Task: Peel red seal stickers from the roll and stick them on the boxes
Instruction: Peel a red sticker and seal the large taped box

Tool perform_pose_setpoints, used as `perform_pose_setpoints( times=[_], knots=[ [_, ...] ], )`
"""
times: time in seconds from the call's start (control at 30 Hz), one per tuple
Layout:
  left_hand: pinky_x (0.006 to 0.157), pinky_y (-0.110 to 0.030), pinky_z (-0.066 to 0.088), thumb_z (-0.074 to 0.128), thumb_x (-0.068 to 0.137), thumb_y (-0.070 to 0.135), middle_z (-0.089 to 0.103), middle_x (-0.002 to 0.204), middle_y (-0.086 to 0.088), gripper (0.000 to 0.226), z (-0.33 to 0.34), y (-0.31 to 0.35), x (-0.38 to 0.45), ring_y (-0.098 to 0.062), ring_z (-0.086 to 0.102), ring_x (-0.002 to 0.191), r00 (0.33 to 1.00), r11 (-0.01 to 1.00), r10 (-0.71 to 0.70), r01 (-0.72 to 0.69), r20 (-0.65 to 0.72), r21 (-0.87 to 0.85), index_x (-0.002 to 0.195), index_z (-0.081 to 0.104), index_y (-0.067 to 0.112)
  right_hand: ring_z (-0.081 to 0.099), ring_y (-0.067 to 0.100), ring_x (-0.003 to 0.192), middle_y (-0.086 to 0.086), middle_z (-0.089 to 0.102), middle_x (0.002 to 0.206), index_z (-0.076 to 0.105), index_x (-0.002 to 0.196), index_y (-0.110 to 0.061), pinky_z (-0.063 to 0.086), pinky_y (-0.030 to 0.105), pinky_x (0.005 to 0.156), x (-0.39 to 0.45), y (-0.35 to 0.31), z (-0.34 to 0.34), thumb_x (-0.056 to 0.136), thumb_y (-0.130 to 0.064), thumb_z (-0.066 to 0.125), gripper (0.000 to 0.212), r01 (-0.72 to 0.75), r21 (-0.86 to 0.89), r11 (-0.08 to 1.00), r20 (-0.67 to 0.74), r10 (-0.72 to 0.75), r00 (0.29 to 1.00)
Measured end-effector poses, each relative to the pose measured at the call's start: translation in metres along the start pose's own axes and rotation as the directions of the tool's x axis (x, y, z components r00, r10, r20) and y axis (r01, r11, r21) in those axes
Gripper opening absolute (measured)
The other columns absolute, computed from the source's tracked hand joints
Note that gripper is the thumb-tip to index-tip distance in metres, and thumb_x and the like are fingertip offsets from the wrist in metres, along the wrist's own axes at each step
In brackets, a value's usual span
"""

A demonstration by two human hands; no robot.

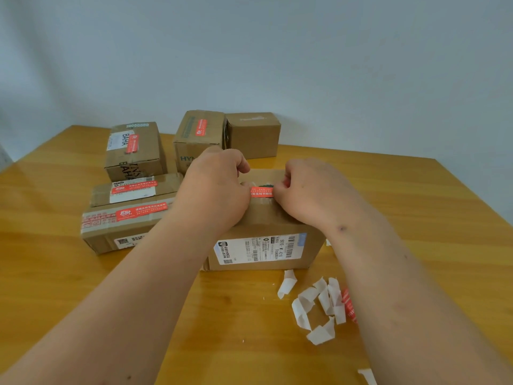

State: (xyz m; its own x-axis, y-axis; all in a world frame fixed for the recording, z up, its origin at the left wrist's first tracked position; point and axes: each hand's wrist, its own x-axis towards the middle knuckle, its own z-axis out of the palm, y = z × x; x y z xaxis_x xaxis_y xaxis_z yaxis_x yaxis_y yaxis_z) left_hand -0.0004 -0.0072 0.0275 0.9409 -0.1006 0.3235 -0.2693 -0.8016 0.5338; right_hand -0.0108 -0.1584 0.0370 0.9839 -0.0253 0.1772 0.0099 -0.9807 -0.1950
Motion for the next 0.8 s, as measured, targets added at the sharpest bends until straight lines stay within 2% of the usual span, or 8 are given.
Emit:
perform_pose_setpoints(
  times=[0.23, 0.3, 0.43, 0.6, 0.7, 0.8],
  knots=[
    [0.075, -0.023, 0.04, 0.066, 0.09, 0.02, 0.052, 0.115, 0.004, 0.031, 0.003, 0.004, -0.002, -0.012, 0.051, 0.094, 1.0, 0.998, 0.01, -0.01, -0.003, 0.062, 0.119, 0.061, 0.026, 0.054, 0.019, 0.075, -0.001, 0.057, 0.082, 0.056, 0.08, -0.022, 0.038, 0.029, 0.056, -0.002, -0.007, -0.006, 0.088, -0.042, 0.053, 0.021, -0.036, -0.063, 0.997, -0.037, 0.034, 0.999],
    [0.077, -0.026, 0.044, 0.064, 0.09, 0.019, 0.051, 0.114, 0.004, 0.033, 0.003, 0.005, -0.003, -0.013, 0.051, 0.093, 1.0, 0.998, 0.011, -0.011, -0.005, 0.067, 0.122, 0.058, 0.027, 0.054, 0.018, 0.07, -0.002, 0.055, 0.077, 0.054, 0.073, -0.024, 0.038, 0.028, 0.054, -0.003, -0.009, -0.009, 0.085, -0.042, 0.055, 0.022, -0.077, -0.102, 0.992, -0.046, 0.072, 0.996],
    [0.084, -0.04, 0.053, 0.062, 0.091, 0.02, 0.053, 0.112, 0.006, 0.036, 0.002, 0.007, -0.007, -0.015, 0.053, 0.094, 1.0, 0.995, 0.01, -0.008, -0.02, 0.096, 0.126, 0.055, 0.029, 0.051, 0.017, 0.064, -0.003, 0.053, 0.069, 0.049, 0.066, -0.024, 0.039, 0.029, 0.055, -0.005, -0.012, -0.012, 0.083, -0.042, 0.057, 0.027, -0.133, -0.124, 0.983, -0.048, 0.128, 0.991],
    [0.078, -0.036, 0.052, 0.069, 0.085, 0.038, 0.058, 0.107, 0.009, 0.043, -0.002, 0.003, -0.005, -0.015, 0.055, 0.095, 0.998, 0.988, 0.016, -0.007, -0.053, 0.156, 0.125, 0.054, 0.03, 0.049, 0.017, 0.061, -0.003, 0.051, 0.067, 0.047, 0.063, -0.023, 0.041, 0.031, 0.06, -0.006, -0.012, -0.014, 0.081, -0.044, 0.058, 0.03, -0.188, -0.116, 0.975, -0.054, 0.183, 0.982],
    [0.074, -0.032, 0.05, 0.069, 0.085, 0.039, 0.058, 0.11, 0.009, 0.041, -0.003, -0.001, -0.005, -0.014, 0.055, 0.093, 0.999, 0.996, -0.016, 0.019, -0.033, 0.093, 0.123, 0.055, 0.03, 0.053, 0.017, 0.067, -0.005, 0.055, 0.07, 0.052, 0.069, -0.023, 0.048, 0.033, 0.064, -0.008, -0.011, -0.016, 0.079, -0.054, 0.059, 0.032, -0.183, -0.1, 0.978, -0.05, 0.179, 0.983],
    [0.069, -0.028, 0.043, 0.068, 0.086, 0.034, 0.057, 0.101, 0.01, 0.036, -0.004, -0.006, -0.005, -0.011, 0.054, 0.087, 0.999, 0.999, -0.042, 0.043, -0.005, 0.008, 0.121, 0.057, 0.029, 0.051, 0.014, 0.078, -0.009, 0.051, 0.083, 0.049, 0.09, -0.022, 0.046, 0.032, 0.066, -0.013, -0.008, -0.017, 0.08, -0.061, 0.057, 0.041, -0.179, -0.032, 0.983, -0.067, 0.176, 0.982]
  ],
)
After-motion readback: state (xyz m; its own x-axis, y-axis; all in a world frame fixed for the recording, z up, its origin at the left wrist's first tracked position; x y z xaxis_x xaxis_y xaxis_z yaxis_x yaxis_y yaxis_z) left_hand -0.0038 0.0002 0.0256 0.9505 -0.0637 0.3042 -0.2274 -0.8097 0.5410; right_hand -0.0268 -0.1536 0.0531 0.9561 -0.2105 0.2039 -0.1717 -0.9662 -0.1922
